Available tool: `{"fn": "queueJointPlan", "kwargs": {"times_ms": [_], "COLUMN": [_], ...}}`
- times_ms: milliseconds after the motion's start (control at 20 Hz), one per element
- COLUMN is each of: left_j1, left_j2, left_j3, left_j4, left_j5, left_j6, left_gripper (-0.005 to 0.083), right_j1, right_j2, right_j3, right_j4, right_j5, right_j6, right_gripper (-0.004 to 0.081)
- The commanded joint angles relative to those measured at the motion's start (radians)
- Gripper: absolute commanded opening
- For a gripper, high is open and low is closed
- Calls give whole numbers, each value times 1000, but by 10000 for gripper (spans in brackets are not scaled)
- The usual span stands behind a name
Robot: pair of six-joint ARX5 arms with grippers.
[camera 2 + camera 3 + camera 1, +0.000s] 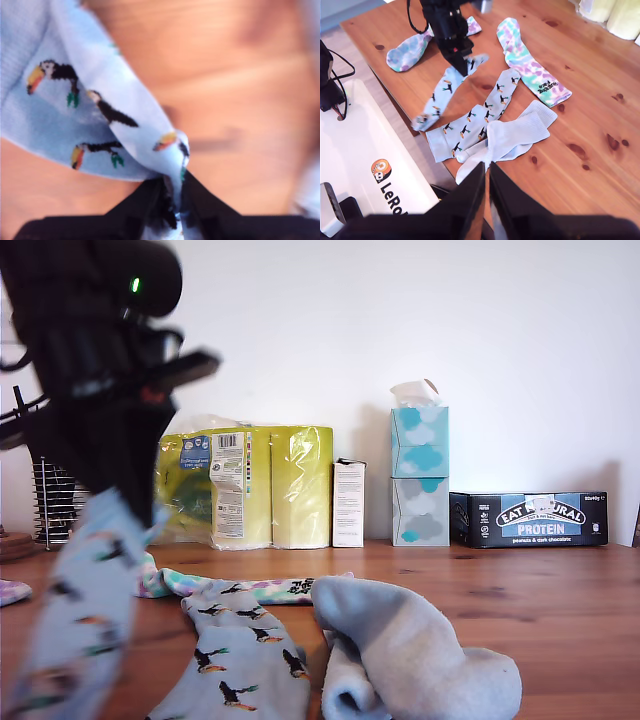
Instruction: Pair up the socks based on colour and pattern, by placing each sock on top of its pair
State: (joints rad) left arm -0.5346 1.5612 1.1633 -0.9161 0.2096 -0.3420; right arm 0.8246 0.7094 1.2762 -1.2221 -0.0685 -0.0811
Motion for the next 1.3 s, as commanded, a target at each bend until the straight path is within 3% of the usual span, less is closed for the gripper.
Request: {"fn": "queueJointPlan", "kwargs": {"times_ms": [0, 250, 600, 650, 800, 850, 1100, 1250], "left_j1": [-19, -90, -100, -100, -110, -110, -95, -96], "left_j2": [34, 49, 101, 128, 196, 198, 105, 28], "left_j3": [-15, -15, -15, -15, -15, -15, 9, 10], "left_j4": [35, 195, 264, 269, 326, 353, 327, 231], "left_j5": [8, -37, -54, -61, -88, -87, -98, -98], "left_j6": [-11, -10, -24, -24, 30, 51, 92, 107], "left_gripper": [-19, -19, -11, 33, 413, 489, 501, 500], "right_j1": [-2, -2, -2, -2, -2, -2, 0, 0], "right_j2": [17, 48, 94, 101, 136, 153, 232, 254], "right_j3": [1, 1, 1, 1, 1, 1, 1, 1], "right_j4": [6, 5, 14, 23, 51, 51, 51, 84], "right_j5": [-2, -9, -17, -40, -129, -157, -192, -193], "right_j6": [-6, -6, -6, -5, -6, -11, -58, -77], "right_gripper": [-12, -12, -12, -12, -11, -11, -10, -10]}}
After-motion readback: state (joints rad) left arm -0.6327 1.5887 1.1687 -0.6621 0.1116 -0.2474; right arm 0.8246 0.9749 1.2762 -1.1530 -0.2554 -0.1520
